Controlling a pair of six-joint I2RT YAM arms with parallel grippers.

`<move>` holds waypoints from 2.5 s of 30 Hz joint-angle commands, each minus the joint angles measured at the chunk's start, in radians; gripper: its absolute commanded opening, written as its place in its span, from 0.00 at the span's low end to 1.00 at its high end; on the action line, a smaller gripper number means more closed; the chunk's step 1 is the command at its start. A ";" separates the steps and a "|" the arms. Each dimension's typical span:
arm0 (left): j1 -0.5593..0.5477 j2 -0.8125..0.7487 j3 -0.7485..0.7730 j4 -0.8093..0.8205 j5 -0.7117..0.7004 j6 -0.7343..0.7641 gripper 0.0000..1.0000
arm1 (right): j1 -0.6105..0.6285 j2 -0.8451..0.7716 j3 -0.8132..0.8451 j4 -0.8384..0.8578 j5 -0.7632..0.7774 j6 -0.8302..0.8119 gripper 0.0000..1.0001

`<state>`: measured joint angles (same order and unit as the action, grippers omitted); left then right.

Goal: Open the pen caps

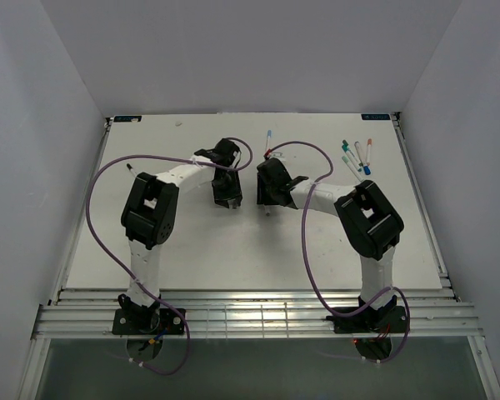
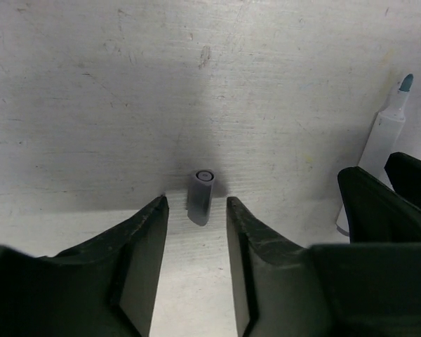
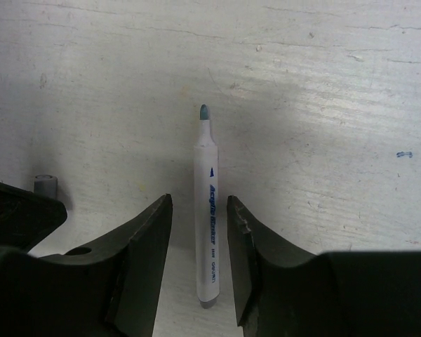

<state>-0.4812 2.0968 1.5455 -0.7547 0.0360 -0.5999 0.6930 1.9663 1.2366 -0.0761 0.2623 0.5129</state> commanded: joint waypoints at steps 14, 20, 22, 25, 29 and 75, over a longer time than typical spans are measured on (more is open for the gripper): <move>0.007 -0.148 -0.068 0.017 -0.131 0.032 0.73 | -0.070 0.086 0.263 -0.144 -0.032 -0.100 0.68; 0.007 -0.233 -0.073 0.040 -0.113 0.040 0.75 | -0.127 0.278 0.658 -0.296 -0.020 -0.160 0.69; 0.006 -0.268 -0.074 0.052 -0.104 0.048 0.76 | -0.139 0.360 0.756 -0.358 0.000 -0.177 0.69; 0.007 -0.309 -0.076 0.069 -0.093 0.051 0.76 | -0.153 0.437 0.886 -0.382 0.023 -0.200 0.69; 0.007 -0.351 -0.076 0.083 -0.085 0.057 0.77 | -0.162 0.493 0.960 -0.378 0.038 -0.226 0.68; 0.021 -0.466 -0.208 0.215 0.126 -0.009 0.78 | -0.245 0.322 0.892 -0.349 -0.067 -0.283 0.08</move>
<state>-0.4683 1.6680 1.3697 -0.5819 0.0830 -0.5758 0.4641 2.4996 2.1944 -0.4530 0.2287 0.2398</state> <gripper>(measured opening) 0.774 0.146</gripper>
